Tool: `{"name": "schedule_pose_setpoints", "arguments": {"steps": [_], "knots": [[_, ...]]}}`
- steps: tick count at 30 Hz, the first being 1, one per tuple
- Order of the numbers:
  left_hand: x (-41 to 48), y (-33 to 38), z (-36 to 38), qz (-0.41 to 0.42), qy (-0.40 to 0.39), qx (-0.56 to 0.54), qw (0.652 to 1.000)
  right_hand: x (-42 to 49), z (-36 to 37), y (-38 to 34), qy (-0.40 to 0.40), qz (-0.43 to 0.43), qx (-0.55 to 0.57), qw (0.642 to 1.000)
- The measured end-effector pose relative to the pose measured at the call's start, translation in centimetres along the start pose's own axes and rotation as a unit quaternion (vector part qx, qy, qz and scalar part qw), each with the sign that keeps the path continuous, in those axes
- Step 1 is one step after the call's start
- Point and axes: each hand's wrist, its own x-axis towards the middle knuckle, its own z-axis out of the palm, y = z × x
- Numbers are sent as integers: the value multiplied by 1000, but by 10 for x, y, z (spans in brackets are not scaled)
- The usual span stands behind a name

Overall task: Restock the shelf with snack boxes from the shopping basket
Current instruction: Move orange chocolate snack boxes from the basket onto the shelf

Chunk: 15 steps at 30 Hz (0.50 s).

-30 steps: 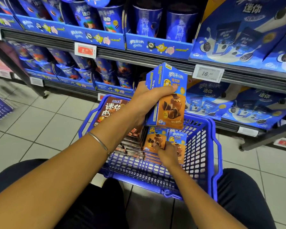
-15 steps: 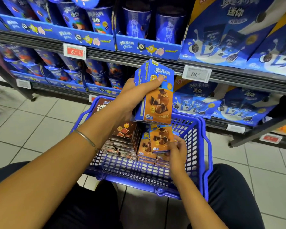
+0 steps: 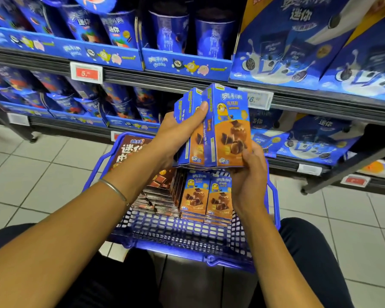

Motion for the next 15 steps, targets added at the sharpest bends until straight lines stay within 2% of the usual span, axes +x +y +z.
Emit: {"name": "schedule_pose_setpoints", "arguments": {"steps": [4,8,15], "knots": [[4,-2,1,14,26,31,999,-4,9,5,-39,37,-3,999],[8,-6,3,-10,69,29,997,-6,14,8,-71,70,9,995],[3,-1,9,-16,58,70,996,-2,15,4,-44,82,-16,996]]}}
